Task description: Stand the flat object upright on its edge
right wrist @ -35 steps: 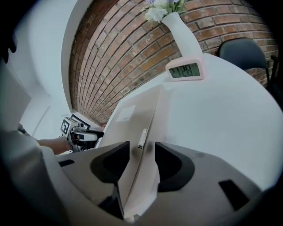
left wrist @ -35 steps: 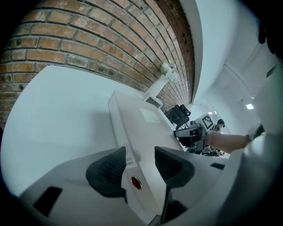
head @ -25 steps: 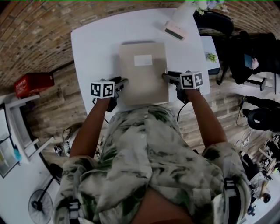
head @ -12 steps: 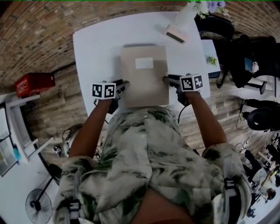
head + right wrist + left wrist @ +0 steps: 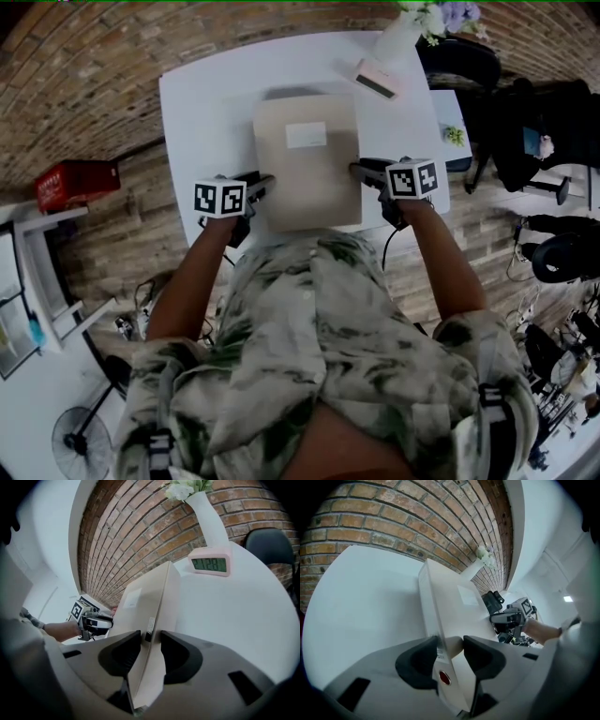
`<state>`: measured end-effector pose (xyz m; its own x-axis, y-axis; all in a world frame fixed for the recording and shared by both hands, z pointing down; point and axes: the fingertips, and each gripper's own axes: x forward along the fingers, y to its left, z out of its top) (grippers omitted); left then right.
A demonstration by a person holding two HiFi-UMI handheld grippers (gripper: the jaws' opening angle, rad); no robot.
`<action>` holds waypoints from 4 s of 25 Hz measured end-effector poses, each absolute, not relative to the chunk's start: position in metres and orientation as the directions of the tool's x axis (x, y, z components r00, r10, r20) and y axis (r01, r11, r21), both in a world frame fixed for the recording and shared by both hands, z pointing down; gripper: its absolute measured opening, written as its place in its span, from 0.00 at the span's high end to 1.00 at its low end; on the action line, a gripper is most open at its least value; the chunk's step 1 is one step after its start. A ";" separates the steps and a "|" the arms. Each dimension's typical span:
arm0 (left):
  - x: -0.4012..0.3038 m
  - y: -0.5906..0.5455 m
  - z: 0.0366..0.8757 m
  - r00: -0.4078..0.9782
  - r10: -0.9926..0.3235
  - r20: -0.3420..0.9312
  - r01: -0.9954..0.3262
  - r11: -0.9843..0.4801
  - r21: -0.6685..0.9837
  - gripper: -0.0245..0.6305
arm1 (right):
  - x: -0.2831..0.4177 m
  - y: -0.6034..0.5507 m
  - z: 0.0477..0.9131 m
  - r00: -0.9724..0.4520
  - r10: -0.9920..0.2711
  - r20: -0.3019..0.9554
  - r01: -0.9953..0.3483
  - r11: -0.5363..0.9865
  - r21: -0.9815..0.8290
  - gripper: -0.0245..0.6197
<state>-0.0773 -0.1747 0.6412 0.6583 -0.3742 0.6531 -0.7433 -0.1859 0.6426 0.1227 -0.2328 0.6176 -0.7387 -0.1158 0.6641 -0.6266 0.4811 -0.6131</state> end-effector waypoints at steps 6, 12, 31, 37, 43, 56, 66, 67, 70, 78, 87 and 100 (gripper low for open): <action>-0.087 -0.189 0.625 0.644 -0.403 0.650 -0.757 -0.217 0.616 0.67 | 0.113 -0.247 0.597 -0.745 -0.143 0.651 -0.614 0.528 -0.587 0.73; -0.099 -0.211 0.609 0.616 -0.438 0.655 -0.784 -0.255 0.567 0.67 | 0.102 -0.267 0.578 -0.750 -0.176 0.638 -0.599 0.590 -0.541 0.74; -0.125 -0.282 0.564 0.508 -0.547 0.666 -0.861 -0.346 0.373 0.68 | 0.075 -0.335 0.530 -0.752 -0.286 0.594 -0.550 0.769 -0.325 0.75; -0.132 -0.317 0.548 0.475 -0.577 0.664 -0.877 -0.367 0.309 0.68 | 0.069 -0.367 0.520 -0.753 -0.322 0.574 -0.543 0.797 -0.266 0.76; -0.136 -0.349 0.539 0.433 -0.612 0.661 -0.896 -0.374 0.241 0.68 | 0.064 -0.400 0.513 -0.752 -0.363 0.550 -0.539 0.819 -0.196 0.76; -0.152 -0.418 0.529 0.338 -0.688 0.642 -0.929 -0.354 0.110 0.69 | 0.047 -0.472 0.500 -0.746 -0.458 0.484 -0.528 0.849 -0.010 0.77; -0.163 -0.464 0.538 0.267 -0.724 0.636 -0.945 -0.326 0.025 0.69 | 0.036 -0.517 0.508 -0.730 -0.496 0.470 -0.521 0.849 0.085 0.77; -0.163 -0.468 0.539 0.260 -0.728 0.634 -0.946 -0.322 0.018 0.69 | 0.035 -0.522 0.510 -0.729 -0.500 0.468 -0.522 0.848 0.094 0.77; -0.165 -0.480 0.545 0.240 -0.734 0.636 -0.950 -0.314 -0.003 0.69 | 0.033 -0.534 0.515 -0.722 -0.510 0.467 -0.518 0.846 0.122 0.77; -0.174 -0.501 0.557 0.175 -0.759 0.627 -0.955 -0.287 -0.081 0.69 | 0.023 -0.557 0.531 -0.709 -0.533 0.462 -0.516 0.838 0.176 0.78; -0.177 -0.517 0.564 0.143 -0.779 0.610 -0.955 -0.270 -0.120 0.69 | 0.020 -0.567 0.547 -0.697 -0.542 0.471 -0.509 0.835 0.208 0.78; -0.183 -0.526 0.568 0.129 -0.787 0.604 -0.966 -0.237 -0.103 0.69 | 0.015 -0.577 0.548 -0.697 -0.550 0.459 -0.523 0.829 0.199 0.76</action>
